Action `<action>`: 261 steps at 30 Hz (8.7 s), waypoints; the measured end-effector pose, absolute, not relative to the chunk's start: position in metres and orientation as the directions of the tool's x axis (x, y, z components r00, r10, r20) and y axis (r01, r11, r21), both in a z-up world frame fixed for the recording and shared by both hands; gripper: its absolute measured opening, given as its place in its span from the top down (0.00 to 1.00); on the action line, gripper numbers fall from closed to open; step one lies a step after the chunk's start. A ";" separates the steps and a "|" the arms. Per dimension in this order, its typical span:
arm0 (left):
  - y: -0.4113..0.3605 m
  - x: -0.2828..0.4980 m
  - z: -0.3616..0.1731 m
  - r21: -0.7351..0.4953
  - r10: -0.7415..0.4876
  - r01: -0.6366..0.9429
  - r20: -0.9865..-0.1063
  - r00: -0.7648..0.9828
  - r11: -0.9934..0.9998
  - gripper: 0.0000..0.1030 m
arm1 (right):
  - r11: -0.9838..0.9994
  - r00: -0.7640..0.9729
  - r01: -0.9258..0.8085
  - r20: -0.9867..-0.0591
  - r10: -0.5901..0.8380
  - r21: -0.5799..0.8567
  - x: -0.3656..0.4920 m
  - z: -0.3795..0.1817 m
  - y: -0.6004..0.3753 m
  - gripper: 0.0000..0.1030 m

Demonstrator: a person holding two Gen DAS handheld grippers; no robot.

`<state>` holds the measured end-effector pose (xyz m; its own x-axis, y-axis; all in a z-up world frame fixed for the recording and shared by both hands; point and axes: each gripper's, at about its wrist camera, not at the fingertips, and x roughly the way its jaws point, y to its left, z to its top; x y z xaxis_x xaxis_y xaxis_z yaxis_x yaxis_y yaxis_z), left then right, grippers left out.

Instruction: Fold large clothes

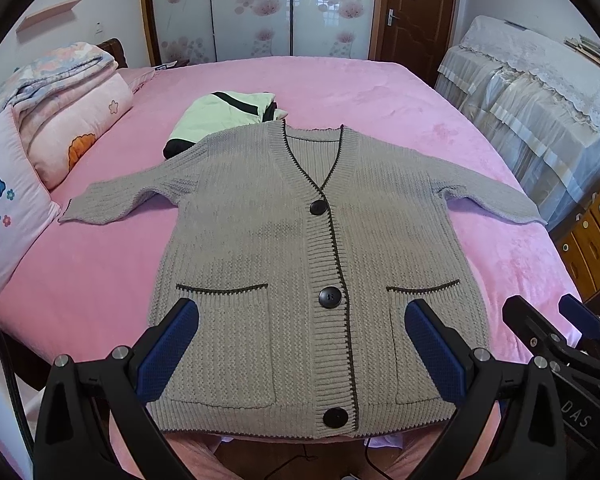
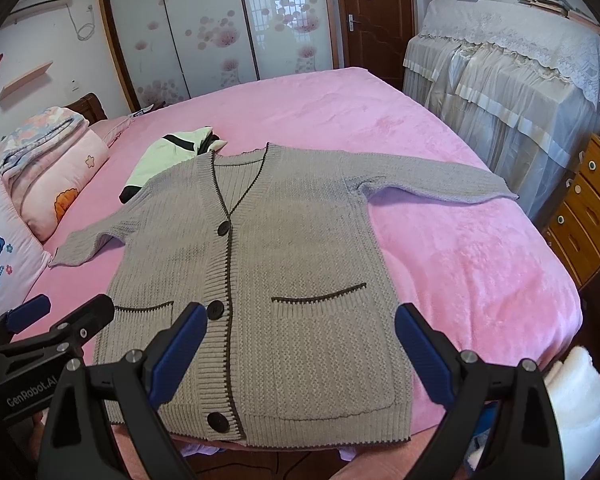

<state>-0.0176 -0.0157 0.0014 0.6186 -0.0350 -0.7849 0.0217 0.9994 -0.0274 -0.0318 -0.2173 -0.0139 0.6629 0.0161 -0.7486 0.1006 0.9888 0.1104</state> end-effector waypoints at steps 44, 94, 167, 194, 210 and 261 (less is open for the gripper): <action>-0.041 0.002 -0.009 0.009 -0.021 0.048 -0.806 0.591 0.999 0.01 | 0.978 0.638 0.153 -0.770 0.011 0.142 -0.013 -0.030 -0.246 0.00; -0.342 0.309 -0.138 0.048 -0.122 0.286 -0.829 0.545 0.957 0.01 | 0.811 0.542 0.529 -0.835 -0.097 0.250 0.210 -0.164 -0.616 0.11; -0.271 0.301 -0.161 0.100 -0.154 0.446 -0.853 0.498 0.889 0.29 | 0.951 0.583 0.168 -0.804 0.115 0.258 0.186 -0.183 -0.401 0.30; -0.144 0.382 -0.035 0.010 -0.182 0.270 -0.713 0.677 0.963 0.95 | 0.963 0.593 0.134 -0.797 0.112 0.235 0.270 -0.193 -0.371 0.53; -0.009 0.385 -0.176 -0.129 -0.135 0.047 -0.850 0.510 0.991 0.90 | 0.991 0.537 0.126 -0.843 -0.031 0.044 0.280 -0.202 -0.352 0.73; 0.022 0.408 -0.174 -0.007 -0.045 0.070 -0.827 0.560 0.998 0.76 | 0.982 0.589 0.176 -0.807 -0.054 0.063 0.364 -0.151 -0.362 0.62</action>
